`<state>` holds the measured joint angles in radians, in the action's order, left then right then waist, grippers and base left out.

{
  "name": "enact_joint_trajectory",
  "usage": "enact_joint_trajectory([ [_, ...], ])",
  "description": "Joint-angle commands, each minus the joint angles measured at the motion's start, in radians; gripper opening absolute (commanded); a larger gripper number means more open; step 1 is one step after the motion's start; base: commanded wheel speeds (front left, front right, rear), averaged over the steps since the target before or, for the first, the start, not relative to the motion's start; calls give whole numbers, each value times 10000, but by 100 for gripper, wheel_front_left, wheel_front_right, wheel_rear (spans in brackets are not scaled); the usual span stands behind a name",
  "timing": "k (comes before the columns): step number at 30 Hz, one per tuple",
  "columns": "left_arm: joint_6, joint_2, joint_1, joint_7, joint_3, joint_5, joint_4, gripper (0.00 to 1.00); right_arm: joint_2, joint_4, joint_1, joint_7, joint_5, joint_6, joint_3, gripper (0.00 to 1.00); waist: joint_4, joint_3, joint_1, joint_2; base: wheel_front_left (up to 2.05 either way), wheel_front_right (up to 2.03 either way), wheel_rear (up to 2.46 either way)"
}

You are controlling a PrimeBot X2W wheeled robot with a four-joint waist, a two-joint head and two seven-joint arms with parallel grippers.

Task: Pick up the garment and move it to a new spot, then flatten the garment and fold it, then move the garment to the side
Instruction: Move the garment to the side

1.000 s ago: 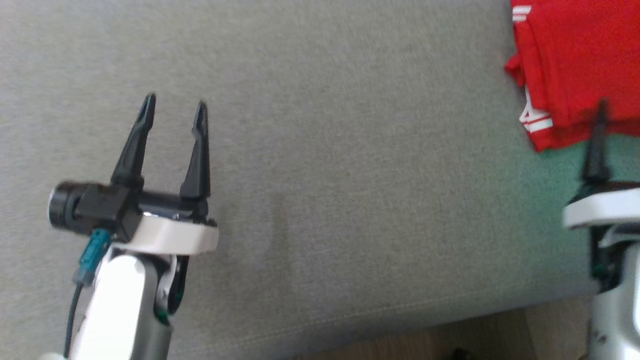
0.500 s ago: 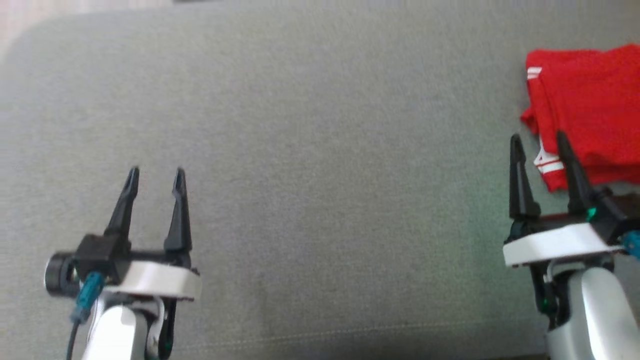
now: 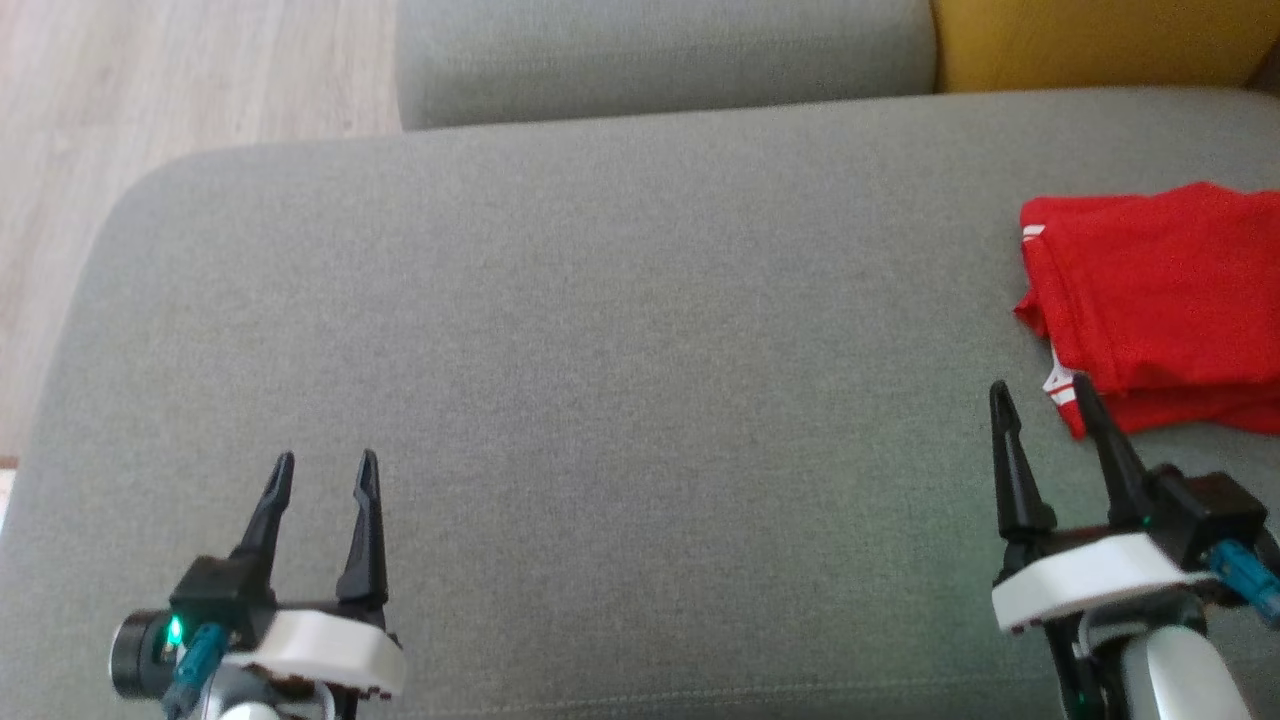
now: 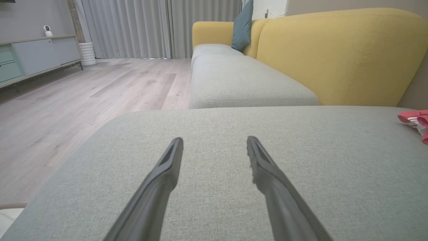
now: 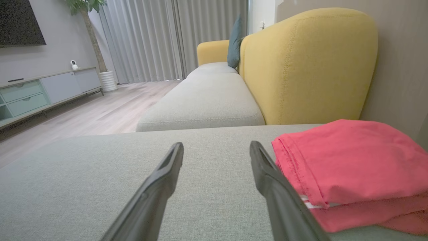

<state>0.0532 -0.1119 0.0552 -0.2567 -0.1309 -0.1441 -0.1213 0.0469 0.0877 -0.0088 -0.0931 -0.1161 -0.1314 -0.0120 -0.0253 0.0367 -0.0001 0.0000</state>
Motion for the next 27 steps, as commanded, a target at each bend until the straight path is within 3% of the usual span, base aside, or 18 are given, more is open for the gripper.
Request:
enact_joint_trajectory([
  [1,0,-16,-205,-51,328,-80,275,100,35,-401,-59,37,-120,7,261,100,-3,-216,1,0,0,0,0],
  [27,148,-135,-258,-25,221,-260,15,100,34,-733,254,235,-212,7,383,100,28,-268,1,0,0,0,0],
])
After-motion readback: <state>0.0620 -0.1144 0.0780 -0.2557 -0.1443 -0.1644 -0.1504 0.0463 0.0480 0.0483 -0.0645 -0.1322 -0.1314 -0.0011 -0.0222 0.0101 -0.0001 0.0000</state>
